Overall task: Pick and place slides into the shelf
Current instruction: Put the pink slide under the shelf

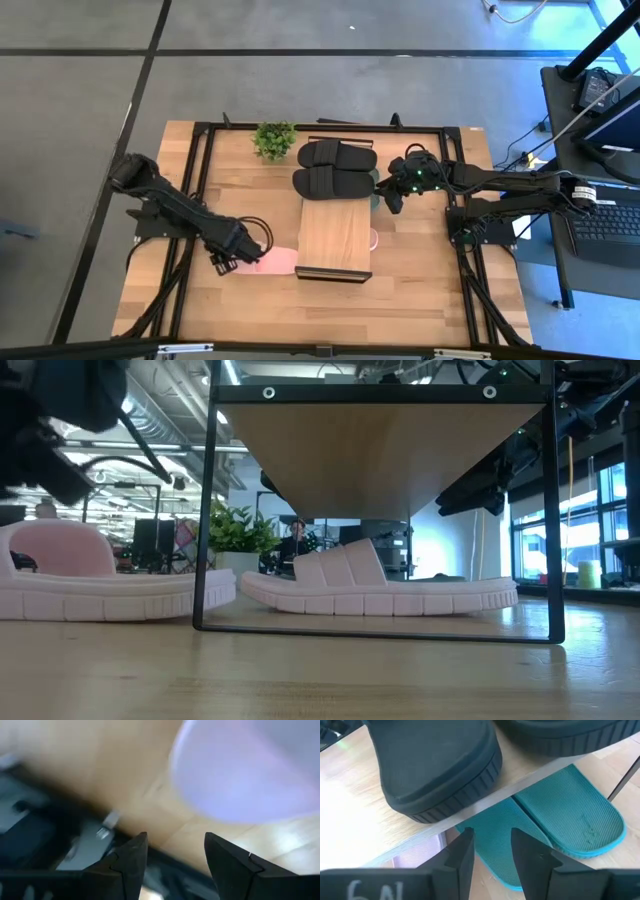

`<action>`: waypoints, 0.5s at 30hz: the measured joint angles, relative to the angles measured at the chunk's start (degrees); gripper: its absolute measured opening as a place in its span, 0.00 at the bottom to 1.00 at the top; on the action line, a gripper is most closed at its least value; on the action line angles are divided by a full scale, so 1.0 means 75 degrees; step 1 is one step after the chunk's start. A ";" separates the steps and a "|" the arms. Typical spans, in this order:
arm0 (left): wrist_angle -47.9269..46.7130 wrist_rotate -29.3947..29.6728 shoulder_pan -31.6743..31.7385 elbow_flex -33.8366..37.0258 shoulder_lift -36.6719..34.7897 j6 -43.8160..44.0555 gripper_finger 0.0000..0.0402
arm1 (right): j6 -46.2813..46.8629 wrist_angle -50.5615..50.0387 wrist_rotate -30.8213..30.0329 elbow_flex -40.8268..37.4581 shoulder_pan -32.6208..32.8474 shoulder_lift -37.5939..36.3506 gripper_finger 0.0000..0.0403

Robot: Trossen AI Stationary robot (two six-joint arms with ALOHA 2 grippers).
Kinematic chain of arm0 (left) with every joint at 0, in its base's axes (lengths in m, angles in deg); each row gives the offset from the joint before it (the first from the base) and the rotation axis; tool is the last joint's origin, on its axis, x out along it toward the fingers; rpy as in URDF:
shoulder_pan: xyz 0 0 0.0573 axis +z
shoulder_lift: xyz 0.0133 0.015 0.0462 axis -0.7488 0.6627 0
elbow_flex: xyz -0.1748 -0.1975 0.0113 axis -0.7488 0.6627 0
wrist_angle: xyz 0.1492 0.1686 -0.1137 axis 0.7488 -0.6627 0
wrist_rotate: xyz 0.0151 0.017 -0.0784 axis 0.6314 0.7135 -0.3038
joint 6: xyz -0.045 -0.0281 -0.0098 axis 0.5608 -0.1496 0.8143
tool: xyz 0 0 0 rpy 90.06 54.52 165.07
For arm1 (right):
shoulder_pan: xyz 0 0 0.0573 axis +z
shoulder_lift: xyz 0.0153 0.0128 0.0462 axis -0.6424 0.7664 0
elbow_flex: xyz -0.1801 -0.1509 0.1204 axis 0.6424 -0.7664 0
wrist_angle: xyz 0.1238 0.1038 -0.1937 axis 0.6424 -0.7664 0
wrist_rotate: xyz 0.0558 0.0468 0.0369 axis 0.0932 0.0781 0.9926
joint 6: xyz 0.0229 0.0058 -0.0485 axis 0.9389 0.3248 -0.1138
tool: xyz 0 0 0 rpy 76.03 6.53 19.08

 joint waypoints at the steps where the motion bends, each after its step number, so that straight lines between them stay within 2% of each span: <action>1: 0.0195 -0.0007 0.0003 0.0000 0.0111 -0.0056 0.47 | 0.0000 -0.0001 0.0000 0.0000 0.0003 0.0000 0.32; 8: 0.0570 -0.0133 0.0063 0.0005 0.0770 -0.0434 0.47 | -0.0003 -0.0005 0.0003 0.0000 0.0003 0.0000 0.32; 15: 0.1538 -0.0174 0.0283 0.0011 0.0807 -0.0447 0.47 | -0.0003 -0.0010 0.0003 0.0000 0.0002 0.0000 0.32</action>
